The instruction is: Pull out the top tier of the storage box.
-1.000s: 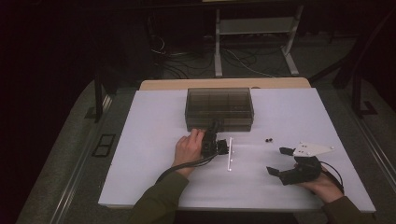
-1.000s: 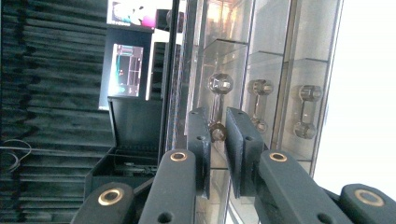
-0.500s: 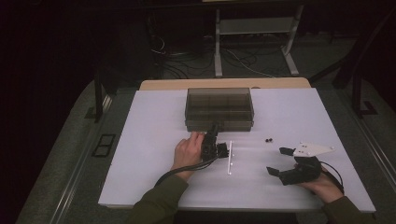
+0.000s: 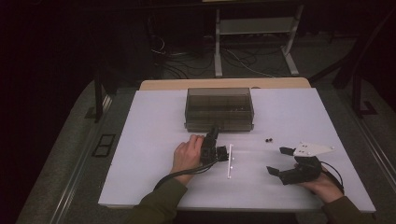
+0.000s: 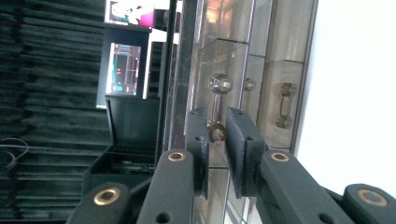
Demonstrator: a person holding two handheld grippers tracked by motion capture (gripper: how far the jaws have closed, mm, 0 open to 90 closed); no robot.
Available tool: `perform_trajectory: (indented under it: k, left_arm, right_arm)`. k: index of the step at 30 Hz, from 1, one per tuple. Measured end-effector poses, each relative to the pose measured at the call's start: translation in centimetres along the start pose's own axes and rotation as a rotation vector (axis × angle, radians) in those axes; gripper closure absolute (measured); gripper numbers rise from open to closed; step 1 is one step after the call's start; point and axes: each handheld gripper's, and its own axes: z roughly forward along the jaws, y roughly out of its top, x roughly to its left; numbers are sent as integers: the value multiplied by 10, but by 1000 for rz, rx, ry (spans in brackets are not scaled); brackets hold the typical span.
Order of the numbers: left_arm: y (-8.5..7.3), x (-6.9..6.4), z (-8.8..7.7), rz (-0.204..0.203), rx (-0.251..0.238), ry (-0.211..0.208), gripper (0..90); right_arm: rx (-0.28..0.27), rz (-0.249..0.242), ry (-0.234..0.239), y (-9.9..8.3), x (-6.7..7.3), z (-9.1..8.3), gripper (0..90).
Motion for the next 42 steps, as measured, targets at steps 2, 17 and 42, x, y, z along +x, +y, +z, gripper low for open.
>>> perform_trajectory:
  k: [2,17,42]
  left_arm:
    - [0,1,-2,-2,-4,-3,697]
    - [-7,-2,-21,-20,1,-23,433]
    - [-14,1,-28,-131,-18,-78,301]
  right_arm:
    - [1,-2,-1,0,0,0,87]
    - [8,-1,-1,0,1,-1,87]
    - [9,-7,1,-1,2,0,87]
